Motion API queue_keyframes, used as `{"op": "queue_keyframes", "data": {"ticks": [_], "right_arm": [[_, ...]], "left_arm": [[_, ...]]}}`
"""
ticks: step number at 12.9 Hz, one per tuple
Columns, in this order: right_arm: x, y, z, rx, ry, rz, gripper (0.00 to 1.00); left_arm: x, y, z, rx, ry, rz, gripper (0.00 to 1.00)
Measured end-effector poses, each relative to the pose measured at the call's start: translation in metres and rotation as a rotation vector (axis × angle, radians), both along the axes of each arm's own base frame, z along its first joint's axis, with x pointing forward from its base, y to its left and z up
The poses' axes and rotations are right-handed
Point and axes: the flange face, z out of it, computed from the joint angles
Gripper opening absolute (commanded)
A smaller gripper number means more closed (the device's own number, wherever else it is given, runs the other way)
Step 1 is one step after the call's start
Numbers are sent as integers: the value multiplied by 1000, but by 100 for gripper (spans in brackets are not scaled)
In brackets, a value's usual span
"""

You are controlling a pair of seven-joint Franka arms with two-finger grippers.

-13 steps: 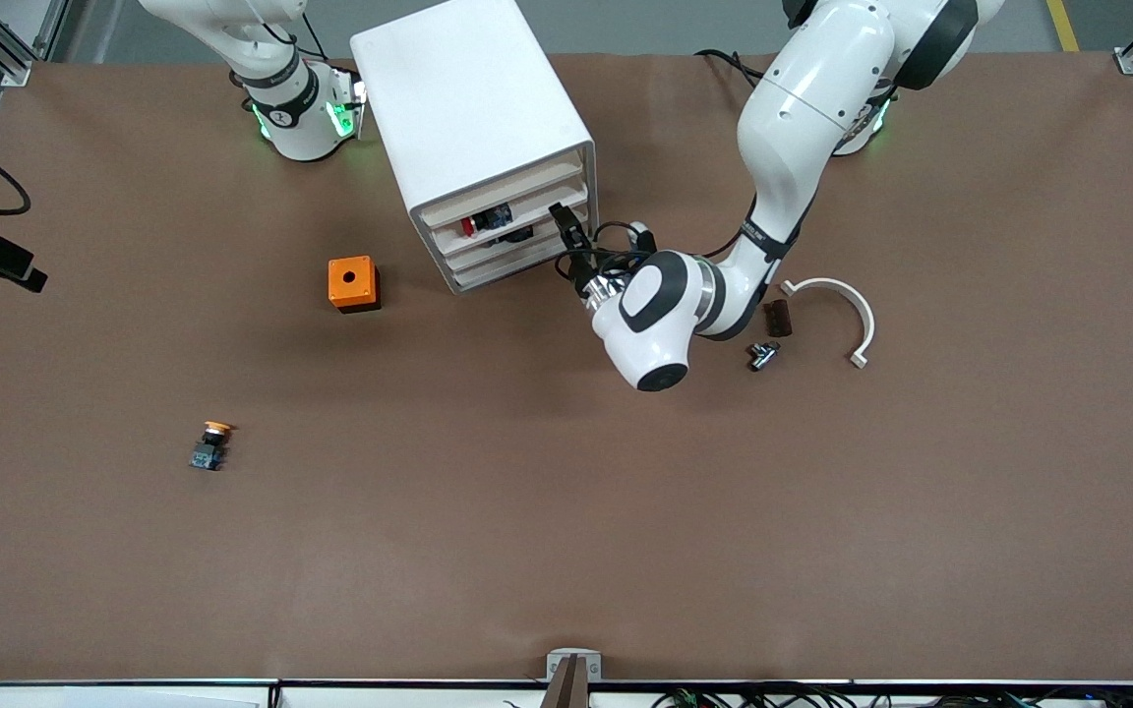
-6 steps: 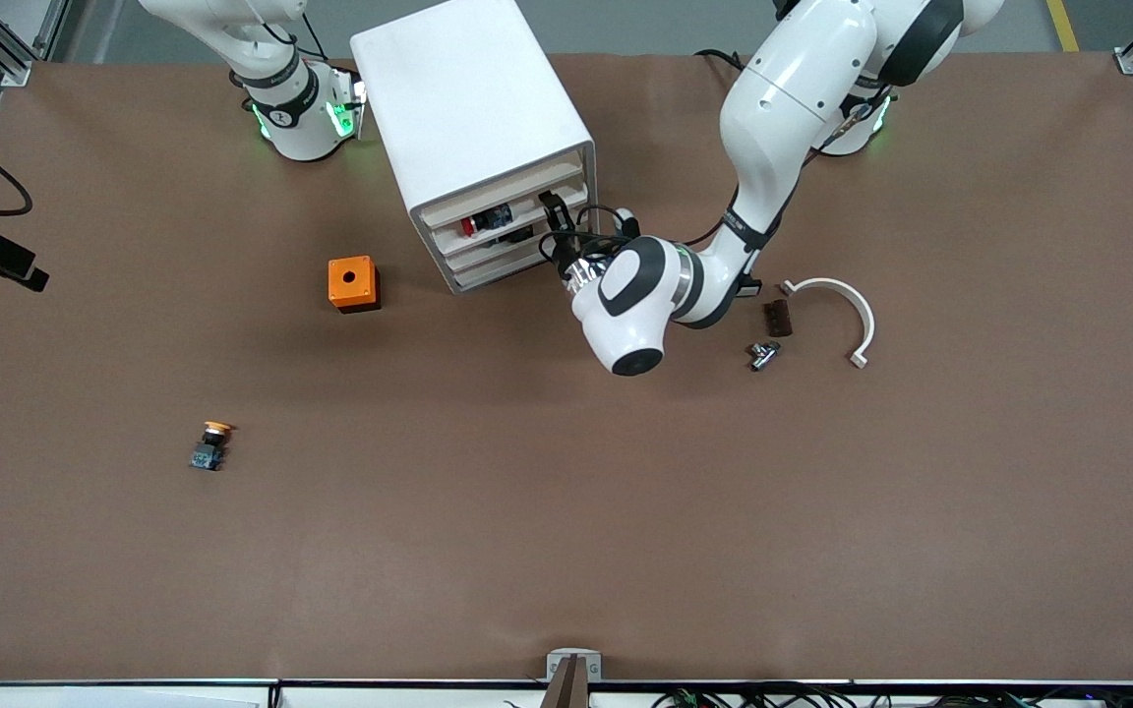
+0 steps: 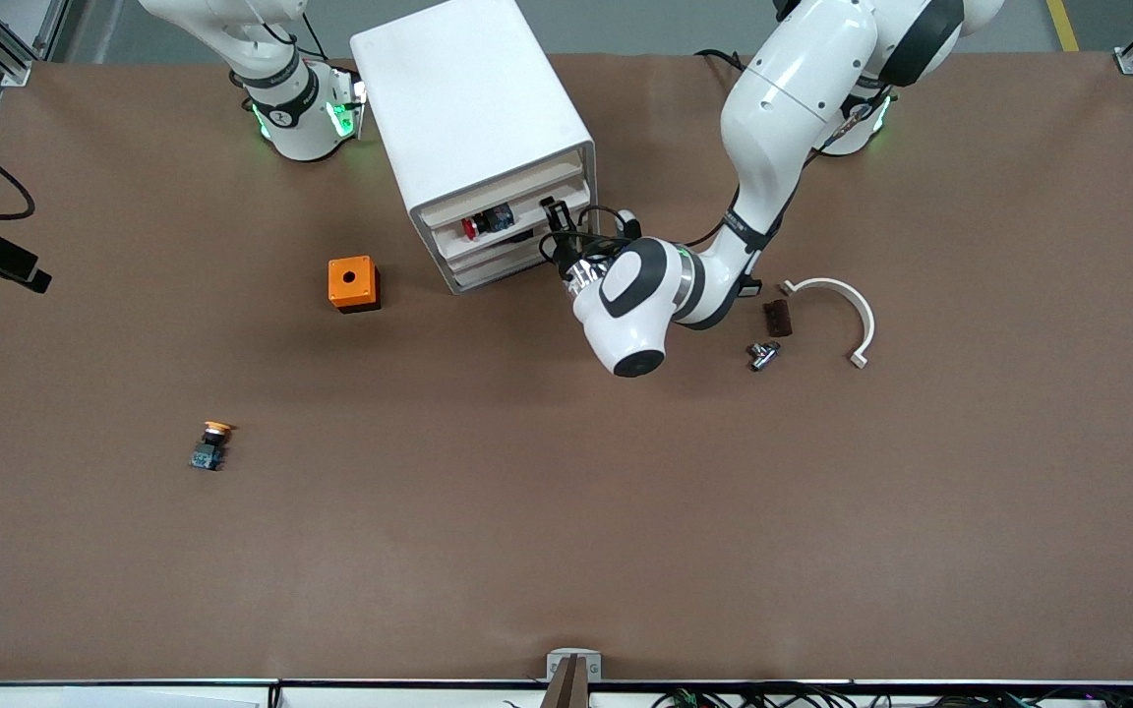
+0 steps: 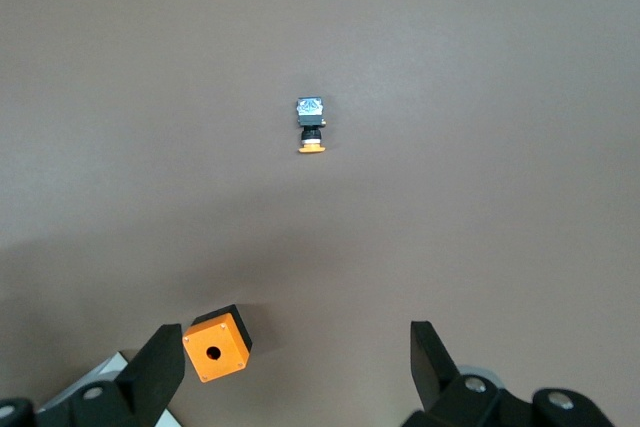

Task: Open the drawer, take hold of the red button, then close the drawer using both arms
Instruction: 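Grasp the drawer handle with the left gripper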

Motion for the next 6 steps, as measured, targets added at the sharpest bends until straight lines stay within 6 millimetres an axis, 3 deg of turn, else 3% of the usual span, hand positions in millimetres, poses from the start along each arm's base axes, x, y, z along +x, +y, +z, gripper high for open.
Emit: {"op": "queue_keyframes", "data": {"ticks": [3, 5, 6], "right_arm": [[6, 11, -11, -2, 22, -105, 100], [13, 37, -21, -7, 40, -194, 100], [17, 56, -28, -12, 51, -241, 100]], "left_arm": [[43, 33, 6, -70, -50, 49, 3], [73, 61, 8, -136, -106, 84, 10], [82, 70, 8, -165, -132, 96, 20]]}}
